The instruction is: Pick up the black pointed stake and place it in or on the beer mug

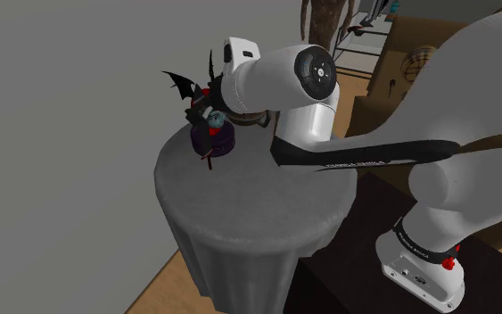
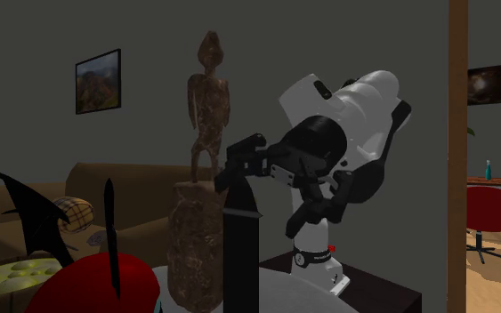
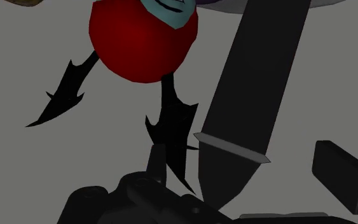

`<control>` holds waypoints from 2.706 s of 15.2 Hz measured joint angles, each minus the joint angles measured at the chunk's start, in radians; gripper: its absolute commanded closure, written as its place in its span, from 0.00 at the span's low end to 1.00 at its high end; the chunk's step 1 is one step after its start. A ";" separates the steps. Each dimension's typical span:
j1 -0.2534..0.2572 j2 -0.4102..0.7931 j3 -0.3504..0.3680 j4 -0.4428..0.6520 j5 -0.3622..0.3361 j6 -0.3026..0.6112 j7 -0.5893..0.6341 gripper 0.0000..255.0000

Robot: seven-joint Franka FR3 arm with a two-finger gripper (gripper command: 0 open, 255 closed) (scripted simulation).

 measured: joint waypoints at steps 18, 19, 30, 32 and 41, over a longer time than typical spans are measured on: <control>-0.163 0.019 0.128 0.055 -0.010 0.048 0.015 1.00; -0.163 0.019 0.128 0.055 -0.010 0.048 0.015 1.00; -0.072 0.050 0.029 0.084 -0.020 -0.023 -0.024 1.00; -0.049 0.062 0.002 0.103 -0.022 -0.051 -0.038 1.00; 0.071 0.095 -0.126 0.167 -0.019 -0.160 -0.102 1.00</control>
